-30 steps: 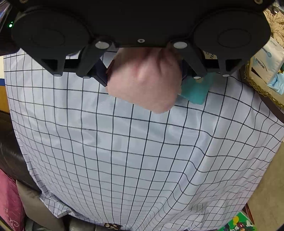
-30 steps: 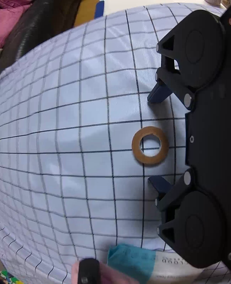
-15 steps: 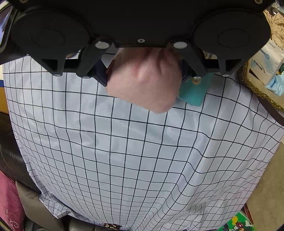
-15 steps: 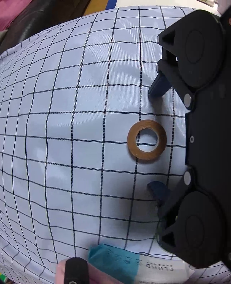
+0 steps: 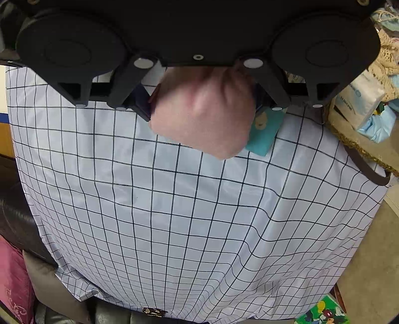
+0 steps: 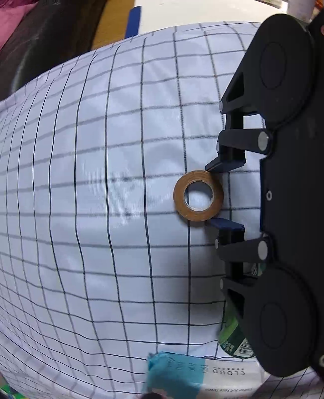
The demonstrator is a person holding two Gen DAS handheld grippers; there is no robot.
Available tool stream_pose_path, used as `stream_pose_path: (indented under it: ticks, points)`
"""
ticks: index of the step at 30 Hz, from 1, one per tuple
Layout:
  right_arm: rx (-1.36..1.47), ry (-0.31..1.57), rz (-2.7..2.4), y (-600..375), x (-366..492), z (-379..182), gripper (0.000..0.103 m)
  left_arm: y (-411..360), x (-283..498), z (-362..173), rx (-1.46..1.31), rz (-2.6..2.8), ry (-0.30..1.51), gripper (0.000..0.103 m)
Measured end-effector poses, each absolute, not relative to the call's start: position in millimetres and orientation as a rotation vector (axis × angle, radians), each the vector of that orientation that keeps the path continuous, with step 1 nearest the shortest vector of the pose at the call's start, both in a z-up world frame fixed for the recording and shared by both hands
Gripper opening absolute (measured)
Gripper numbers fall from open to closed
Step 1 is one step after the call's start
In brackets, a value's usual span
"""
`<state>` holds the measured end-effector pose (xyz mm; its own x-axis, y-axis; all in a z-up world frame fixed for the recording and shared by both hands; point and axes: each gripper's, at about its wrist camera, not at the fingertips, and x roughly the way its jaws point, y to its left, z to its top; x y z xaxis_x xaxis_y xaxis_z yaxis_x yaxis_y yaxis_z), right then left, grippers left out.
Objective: Organize soft objects
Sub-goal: 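Lower the right gripper over the brown tape roll and close on it, then carry the pink cloth over the basket with the left gripper while the right lifts the tape roll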
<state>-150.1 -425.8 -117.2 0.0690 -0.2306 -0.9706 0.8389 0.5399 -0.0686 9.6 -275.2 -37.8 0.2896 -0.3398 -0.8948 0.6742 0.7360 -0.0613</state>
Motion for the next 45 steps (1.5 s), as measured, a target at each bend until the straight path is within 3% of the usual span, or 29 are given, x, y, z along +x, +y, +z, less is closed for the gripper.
stream_pose_path:
  ticks: [9,22,34,45]
  points:
    - [0.700,1.202,-0.983,-440.4,-172.5,-83.3,0.039,-262.3,3.7,-18.0,0.350,-0.689,1.057,0.072]
    - [0.623,1.093,-0.910,-359.0,-149.5,-11.9,0.039,-203.2,-2.1,2.5,0.281,-0.627,1.037,0.072]
    - [0.515,1.056,-0.701,-285.1,-93.5,21.6,0.039,-118.2,72.4,24.1,0.288,-0.458,1.029,0.073]
    - [0.417,1.078,-0.367,-175.3,-15.7,28.2,0.039,-93.7,131.5,40.9,0.362,-0.413,1.025,0.073]
